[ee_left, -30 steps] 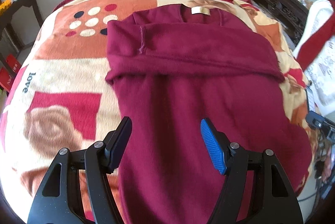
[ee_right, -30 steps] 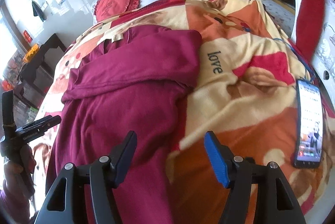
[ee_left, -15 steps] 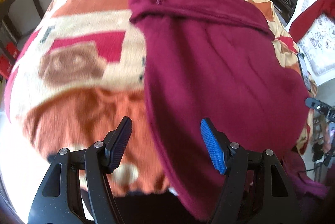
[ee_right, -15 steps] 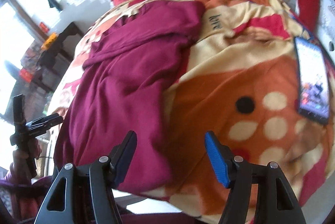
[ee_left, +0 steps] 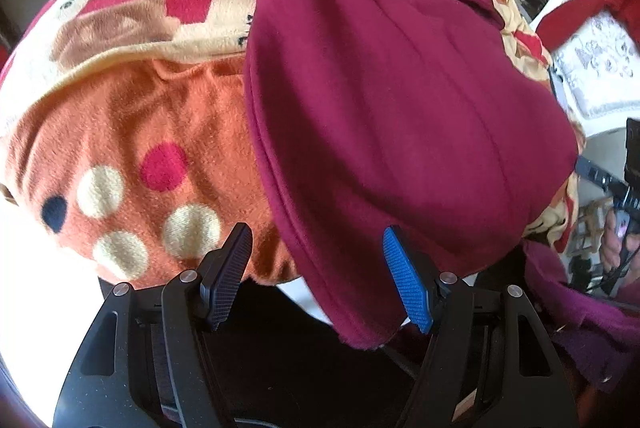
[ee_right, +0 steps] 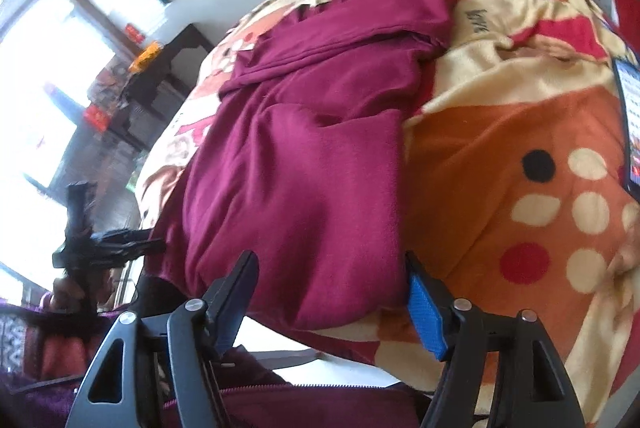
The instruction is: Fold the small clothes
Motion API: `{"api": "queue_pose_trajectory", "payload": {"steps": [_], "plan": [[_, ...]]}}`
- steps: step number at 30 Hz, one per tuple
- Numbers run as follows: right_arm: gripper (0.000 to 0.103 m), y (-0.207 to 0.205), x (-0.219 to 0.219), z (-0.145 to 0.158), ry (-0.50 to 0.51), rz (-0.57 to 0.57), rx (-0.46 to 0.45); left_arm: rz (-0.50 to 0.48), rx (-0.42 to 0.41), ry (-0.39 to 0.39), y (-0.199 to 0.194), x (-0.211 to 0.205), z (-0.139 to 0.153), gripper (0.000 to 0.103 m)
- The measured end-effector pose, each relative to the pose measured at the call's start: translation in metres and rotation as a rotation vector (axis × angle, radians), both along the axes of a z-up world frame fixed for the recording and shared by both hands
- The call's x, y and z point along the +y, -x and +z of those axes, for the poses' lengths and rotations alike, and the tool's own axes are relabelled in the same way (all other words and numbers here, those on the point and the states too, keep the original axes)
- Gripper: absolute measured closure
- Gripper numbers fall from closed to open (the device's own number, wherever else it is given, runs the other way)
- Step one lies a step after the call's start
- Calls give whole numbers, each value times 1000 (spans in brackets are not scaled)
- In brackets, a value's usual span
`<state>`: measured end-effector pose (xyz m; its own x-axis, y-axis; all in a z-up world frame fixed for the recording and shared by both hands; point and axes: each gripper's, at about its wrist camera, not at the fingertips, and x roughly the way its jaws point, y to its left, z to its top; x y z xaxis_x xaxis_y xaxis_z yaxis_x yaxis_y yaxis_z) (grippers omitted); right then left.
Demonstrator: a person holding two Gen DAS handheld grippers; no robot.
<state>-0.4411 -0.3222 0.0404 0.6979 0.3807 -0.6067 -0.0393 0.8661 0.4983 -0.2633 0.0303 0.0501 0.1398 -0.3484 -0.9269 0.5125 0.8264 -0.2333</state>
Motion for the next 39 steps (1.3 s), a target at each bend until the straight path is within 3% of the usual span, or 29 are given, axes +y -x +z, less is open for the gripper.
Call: {"api": "queue_pose_trajectory", "payload": {"steps": [3,6,8,11,14,17,18,20,22,25,28,34,39], "plan": [[43,1,7,7,-10,87,-33,-6,5,22,-2,-3,1,35],[43,-5,9,-3,50,74,26,-17,1,11,-4,-7,0,35],[43,-11,8,-10,22,81,56,-20,15,15,-6,-8,-3,35],[43,-7,15,-9,11,125,30,-25,33,19,-5,-10,-8,35],[55,-8,24,-8,61,111,14,-31,64,17,-5,-14,-15,35],[60,-15,26,-22,63,66,65,-36,69,13,-5,-16,-18,35],[62,-14,29,-23,89,68,67,-41,64,15,-4,-16,-17,37],[78,-12,34,-18,122,76,49,-51,53,31,-2,-16,-14,58],[88,-10,35,-9,99,91,26,-70,48,55,-1,-16,-9,72],[89,-12,35,7,89,103,-15,-74,46,103,-7,-16,2,85],[90,-14,23,27,12,82,-85,-46,54,191,-21,-7,21,88],[91,-30,-23,71,-170,-13,-256,10,-40,269,-60,-1,60,93],[95,-74,-43,96,-157,-90,-310,67,-123,321,-104,-12,82,93]]}}
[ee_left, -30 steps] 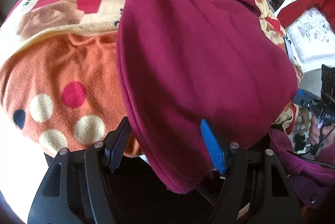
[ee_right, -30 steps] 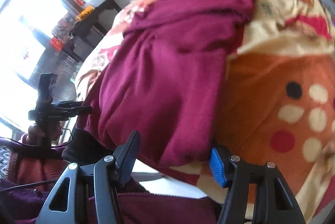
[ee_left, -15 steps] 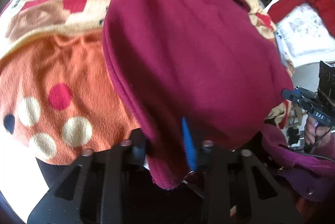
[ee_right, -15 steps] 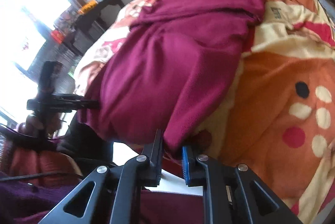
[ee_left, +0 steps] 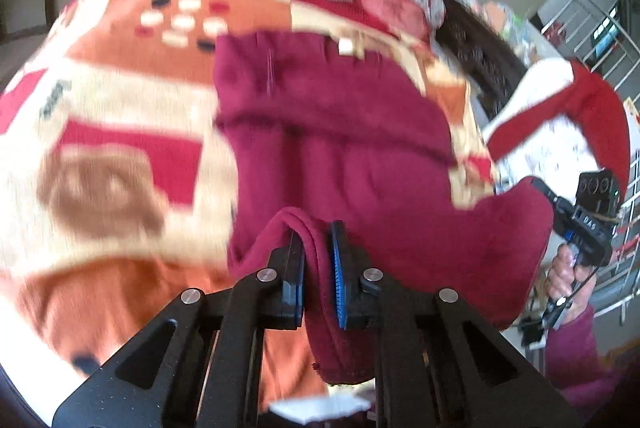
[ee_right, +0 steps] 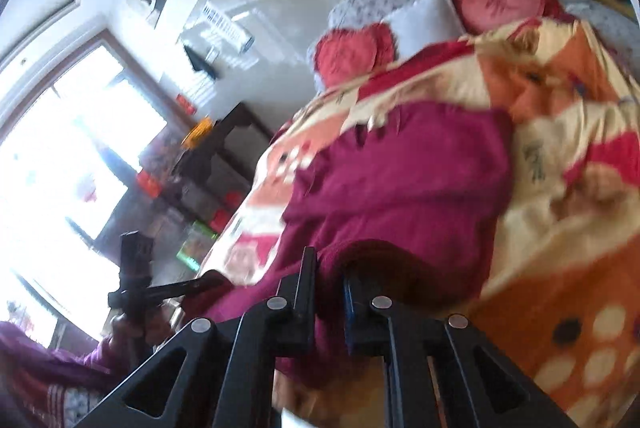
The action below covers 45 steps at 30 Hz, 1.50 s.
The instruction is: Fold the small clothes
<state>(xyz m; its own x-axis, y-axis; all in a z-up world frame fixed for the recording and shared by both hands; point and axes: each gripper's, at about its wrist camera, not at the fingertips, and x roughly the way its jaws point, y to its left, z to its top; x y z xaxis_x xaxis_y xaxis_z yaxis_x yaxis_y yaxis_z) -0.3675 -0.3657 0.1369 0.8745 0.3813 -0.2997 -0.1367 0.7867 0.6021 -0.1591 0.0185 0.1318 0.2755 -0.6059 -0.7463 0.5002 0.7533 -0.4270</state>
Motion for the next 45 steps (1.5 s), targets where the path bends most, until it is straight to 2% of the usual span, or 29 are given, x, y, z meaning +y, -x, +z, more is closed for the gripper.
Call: {"api": "queue_pose_trajectory", "payload": {"steps": [3,9,15,19,21,24,25,26,27,28,30,32,34,37,39,42,44,45], "plan": [[95,-38,-14,8,16,-56,5,24,-43,11,-34,-13,9,93],[96,-95,-49,9,-13,-147,48,105,-97,-11,-104,-37,13,94],[96,-149,-78,-2,-36,-209,126,170,-82,-47,-170,-62,-9,94],[96,-182,-92,-12,-18,-244,184,172,-70,-58,-193,-77,-20,94],[95,-192,-98,-16,2,-252,231,164,-29,-57,-201,-80,-25,93],[92,-180,-99,-17,-9,-249,205,141,11,-54,-205,-77,-26,90],[87,-173,-98,-16,-4,-250,191,129,16,-48,-205,-76,-24,87],[69,-166,-98,-15,3,-265,180,120,18,-38,-203,-73,-21,83],[60,-156,-99,-14,10,-296,154,115,20,-31,-202,-72,-19,82],[56,-148,-99,-12,18,-314,136,107,22,-27,-201,-72,-17,79],[56,-137,-98,-9,33,-318,123,100,9,-28,-197,-71,-12,71],[64,-129,-91,-10,39,-290,104,127,-54,-11,-191,-65,-1,42],[67,-131,-78,-15,94,-240,127,168,-107,29,-190,-57,8,33],[67,-157,-55,-22,199,-186,178,185,-101,30,-194,-53,8,33],[67,-176,-50,-20,228,-183,179,195,-89,15,-196,-54,2,33],[67,-214,-56,-11,235,-249,175,199,-62,-17,-195,-56,-11,33],[67,-242,-69,-13,216,-305,228,193,-42,-49,-195,-62,-23,33],[67,-257,-78,-19,173,-318,259,191,-34,-72,-195,-64,-29,33]]}}
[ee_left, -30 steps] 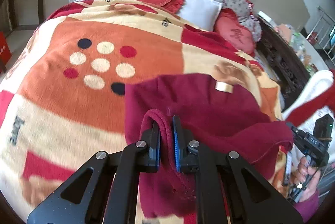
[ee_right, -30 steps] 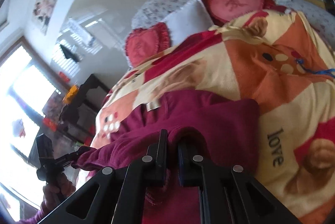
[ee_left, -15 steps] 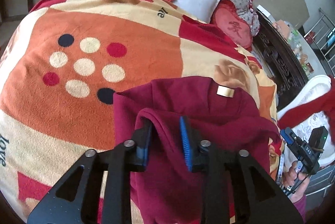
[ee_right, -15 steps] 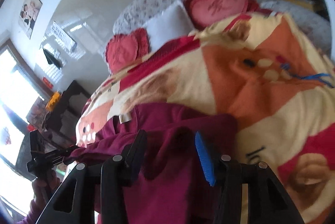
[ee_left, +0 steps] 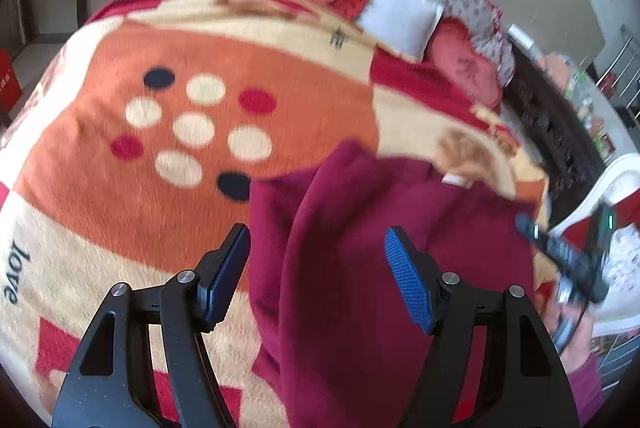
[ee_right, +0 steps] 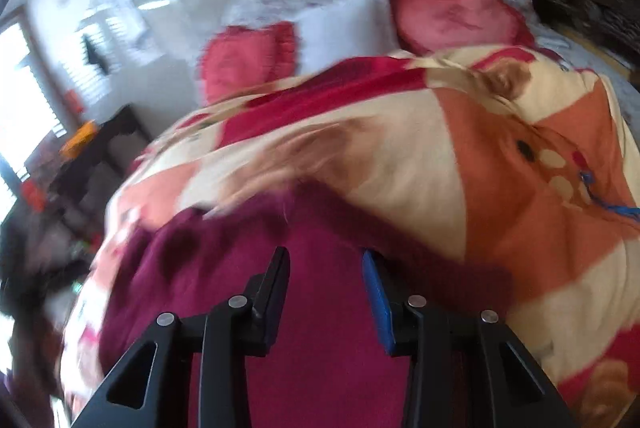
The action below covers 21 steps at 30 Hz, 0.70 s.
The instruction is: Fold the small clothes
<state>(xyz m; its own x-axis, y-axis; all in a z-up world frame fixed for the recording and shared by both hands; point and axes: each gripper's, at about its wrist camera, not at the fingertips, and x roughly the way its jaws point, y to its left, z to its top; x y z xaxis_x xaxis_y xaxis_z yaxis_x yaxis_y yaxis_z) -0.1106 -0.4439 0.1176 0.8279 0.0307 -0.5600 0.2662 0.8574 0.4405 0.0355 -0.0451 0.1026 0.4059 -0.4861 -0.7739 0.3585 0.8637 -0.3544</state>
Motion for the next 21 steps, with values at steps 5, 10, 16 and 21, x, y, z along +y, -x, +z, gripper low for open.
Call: {"api": "queue_pose_trajectory", "payload": {"steps": [5,10,16,21], "plan": [[66,-9,-5,-4,-24,-4,23,-11,34,-50,7,-2,-17,33],[56,50,9,9,0,51,-7,-48,26,-40,31,15,-12,33],[56,124,26,-10,42,107,22,-158,64,-22,73,41,-19,33],[56,151,26,-34,4,97,49,-266,69,-44,101,46,-32,33]]}}
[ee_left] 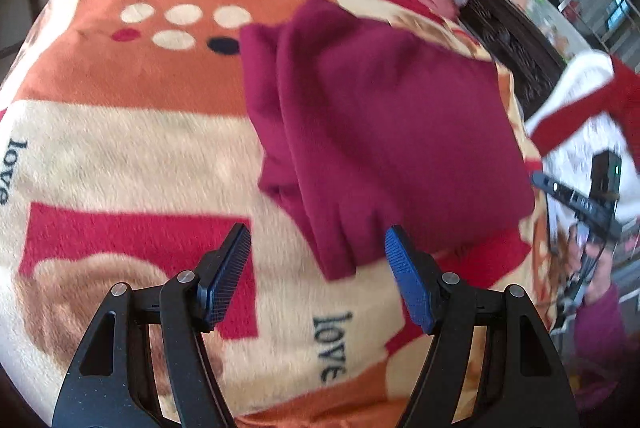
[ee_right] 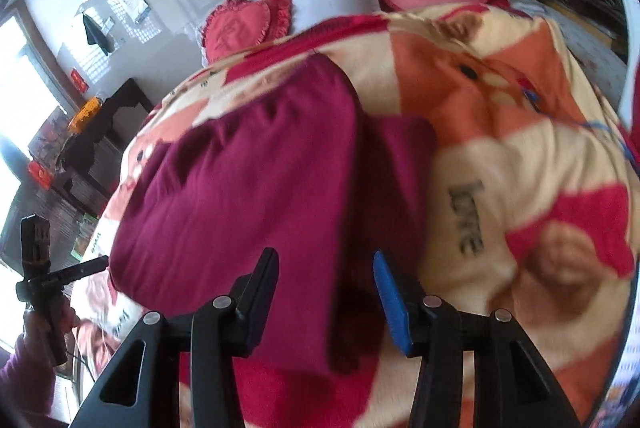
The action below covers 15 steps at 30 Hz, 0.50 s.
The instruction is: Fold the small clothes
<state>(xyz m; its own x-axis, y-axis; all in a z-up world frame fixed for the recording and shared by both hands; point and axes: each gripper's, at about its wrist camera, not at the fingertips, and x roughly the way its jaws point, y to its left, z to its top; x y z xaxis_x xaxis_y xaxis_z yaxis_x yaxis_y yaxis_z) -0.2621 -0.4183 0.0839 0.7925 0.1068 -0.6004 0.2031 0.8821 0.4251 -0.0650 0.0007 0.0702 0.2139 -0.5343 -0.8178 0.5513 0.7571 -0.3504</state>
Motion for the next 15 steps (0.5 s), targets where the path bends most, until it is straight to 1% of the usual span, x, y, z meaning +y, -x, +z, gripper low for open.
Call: {"api": "queue_pose_trajectory", "payload": {"steps": [3,5,7,9,10,11,12,14,15], "plan": [[56,2,1,-12,-30,11,13,-27,-8,31,5,-3,-2,33],[56,2,4,-16,-30,15,19,-43,14,61,6,-8,-6,33],[56,0,4,-21,-57,23,13,-66,33,72,5,-16,-12,34],[56,-3,4,-25,-89,29,-1,-86,36,63,4,-23,-17,42],[56,-4,4,-27,-101,32,-3,-99,44,66,2,-27,-20,52],[61,-5,4,-29,-107,30,-2,-106,47,62,2,-29,-22,55],[69,-6,4,-31,-109,34,-3,-113,40,49,2,-31,-22,58],[95,-7,8,-27,-103,51,-13,-129,30,29,0,-31,-16,72],[95,-4,10,-20,-77,47,-21,-138,23,24,-1,-29,-10,76]]}}
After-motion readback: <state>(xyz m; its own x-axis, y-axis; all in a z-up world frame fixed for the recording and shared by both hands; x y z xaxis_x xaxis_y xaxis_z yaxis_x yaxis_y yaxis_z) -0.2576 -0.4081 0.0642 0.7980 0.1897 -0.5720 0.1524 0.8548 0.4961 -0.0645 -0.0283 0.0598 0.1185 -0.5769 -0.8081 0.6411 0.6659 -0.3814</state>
